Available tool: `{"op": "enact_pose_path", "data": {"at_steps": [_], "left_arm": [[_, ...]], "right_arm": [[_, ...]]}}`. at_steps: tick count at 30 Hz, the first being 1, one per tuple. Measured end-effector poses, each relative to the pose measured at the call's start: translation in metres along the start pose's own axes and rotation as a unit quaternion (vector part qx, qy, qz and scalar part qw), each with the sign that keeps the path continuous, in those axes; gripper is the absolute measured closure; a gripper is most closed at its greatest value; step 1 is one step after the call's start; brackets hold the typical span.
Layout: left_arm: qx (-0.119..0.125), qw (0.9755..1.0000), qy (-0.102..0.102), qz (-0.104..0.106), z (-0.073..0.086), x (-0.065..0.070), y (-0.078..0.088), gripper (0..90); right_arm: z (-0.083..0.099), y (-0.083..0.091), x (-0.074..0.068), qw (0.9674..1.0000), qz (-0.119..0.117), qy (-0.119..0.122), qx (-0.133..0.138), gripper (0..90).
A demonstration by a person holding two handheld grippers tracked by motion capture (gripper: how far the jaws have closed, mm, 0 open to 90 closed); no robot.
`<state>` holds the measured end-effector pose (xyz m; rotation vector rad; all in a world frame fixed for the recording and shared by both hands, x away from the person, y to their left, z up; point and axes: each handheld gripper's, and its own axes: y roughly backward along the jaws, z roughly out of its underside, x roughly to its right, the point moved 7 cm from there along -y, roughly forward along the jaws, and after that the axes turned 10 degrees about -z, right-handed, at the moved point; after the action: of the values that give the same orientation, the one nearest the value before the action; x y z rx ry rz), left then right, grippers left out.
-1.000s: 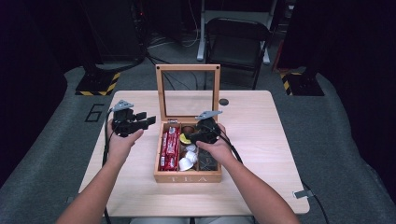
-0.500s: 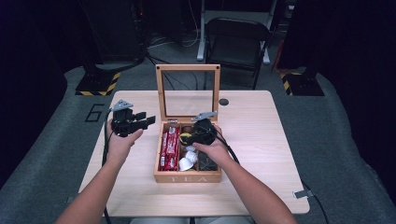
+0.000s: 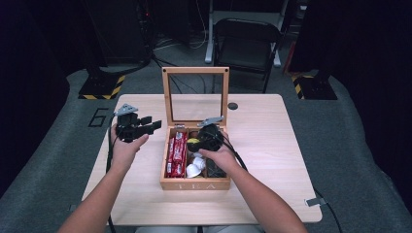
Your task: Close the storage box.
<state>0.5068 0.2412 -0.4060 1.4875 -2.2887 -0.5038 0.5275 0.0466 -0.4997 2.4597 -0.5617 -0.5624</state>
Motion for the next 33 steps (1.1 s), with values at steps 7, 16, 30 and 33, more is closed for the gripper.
{"op": "enact_pose_path", "data": {"at_steps": [7, 16, 30, 33], "left_arm": [[0.000, 1.0000, 0.001, 0.001, -0.0001, -0.0006, 0.0003, 48.3], [0.003, 1.0000, -0.001, 0.004, -0.0006, 0.0013, 0.0010, 48.3], [0.003, 1.0000, -0.001, 0.004, -0.0006, 0.0017, 0.0012, 48.3], [0.005, 1.0000, -0.001, 0.003, -0.0008, 0.0020, 0.0010, 48.3]], "right_arm": [[0.0021, -0.0043, 0.0022, 1.0000, -0.002, -0.005, -0.004, 33.3], [0.0043, -0.0076, 0.0033, 0.9999, -0.005, -0.011, -0.010, 32.8], [0.0055, -0.0100, 0.0047, 0.9996, -0.008, -0.022, -0.016, 30.6], [0.0055, -0.0100, 0.0055, 0.9996, -0.010, -0.021, -0.017, 31.5]]}}
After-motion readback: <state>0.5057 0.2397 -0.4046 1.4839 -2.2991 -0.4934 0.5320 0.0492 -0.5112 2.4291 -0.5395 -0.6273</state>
